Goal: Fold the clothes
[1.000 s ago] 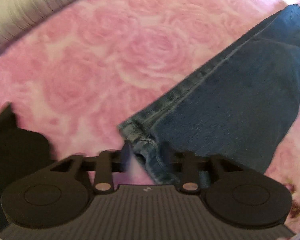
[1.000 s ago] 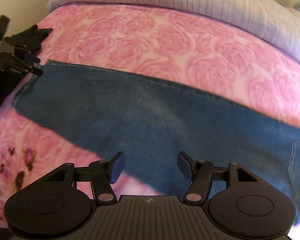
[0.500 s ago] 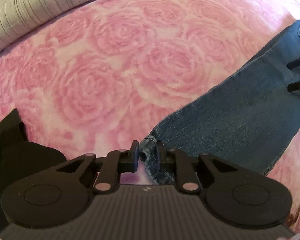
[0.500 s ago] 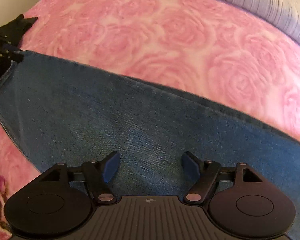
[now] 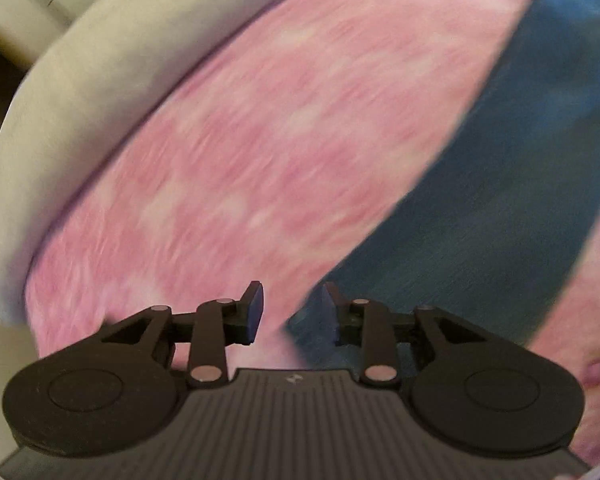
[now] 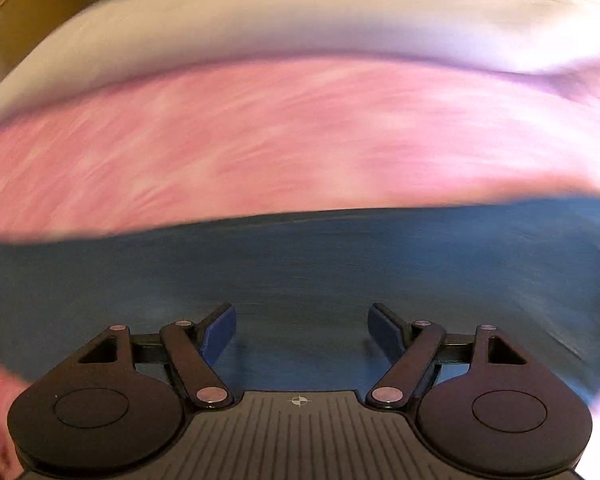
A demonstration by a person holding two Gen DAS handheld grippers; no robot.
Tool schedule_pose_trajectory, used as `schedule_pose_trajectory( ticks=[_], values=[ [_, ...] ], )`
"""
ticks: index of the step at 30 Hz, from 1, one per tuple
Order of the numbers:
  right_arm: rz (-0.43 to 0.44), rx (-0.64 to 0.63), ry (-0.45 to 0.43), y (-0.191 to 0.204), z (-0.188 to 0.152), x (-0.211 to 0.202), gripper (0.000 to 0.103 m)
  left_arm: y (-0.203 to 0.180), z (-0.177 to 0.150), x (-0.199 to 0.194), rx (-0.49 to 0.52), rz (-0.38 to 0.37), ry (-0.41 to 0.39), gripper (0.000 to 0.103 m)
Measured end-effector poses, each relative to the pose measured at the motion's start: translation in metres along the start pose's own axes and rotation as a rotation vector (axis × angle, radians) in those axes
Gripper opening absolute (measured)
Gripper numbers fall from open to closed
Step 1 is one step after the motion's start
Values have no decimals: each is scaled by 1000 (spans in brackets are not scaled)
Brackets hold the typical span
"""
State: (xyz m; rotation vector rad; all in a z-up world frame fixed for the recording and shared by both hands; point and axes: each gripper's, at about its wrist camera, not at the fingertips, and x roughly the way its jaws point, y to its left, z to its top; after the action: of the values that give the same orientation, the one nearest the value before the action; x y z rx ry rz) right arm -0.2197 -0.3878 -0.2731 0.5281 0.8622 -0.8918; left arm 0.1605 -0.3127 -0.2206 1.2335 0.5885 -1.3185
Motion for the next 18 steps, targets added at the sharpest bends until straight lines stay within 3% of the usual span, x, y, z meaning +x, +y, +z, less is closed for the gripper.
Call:
schedule_pose_trajectory(
  ticks=[3,4,5,8,17,18],
  values=[
    [-132,251,-7,-67,-37,-32,76,-67,38,-22,145,-88,-117,33],
    [-160,333,8,-88,-52,-39,76,-96,53,-29,208,-126,-166,39],
    [-181,409,21,-107,-65,-45,76,-127,67,-34,278,-161,-219,44],
    [-209,590,37,-157,-98,-60,76,-221,110,-48,486,-265,-377,44],
    [-11,649,-45,-214,-129,-73,76,-392,157,3,1029,-209,-499,44],
    [-3,652,-46,-217,-131,-71,76,-411,162,9,1090,-202,-511,40]
  ],
)
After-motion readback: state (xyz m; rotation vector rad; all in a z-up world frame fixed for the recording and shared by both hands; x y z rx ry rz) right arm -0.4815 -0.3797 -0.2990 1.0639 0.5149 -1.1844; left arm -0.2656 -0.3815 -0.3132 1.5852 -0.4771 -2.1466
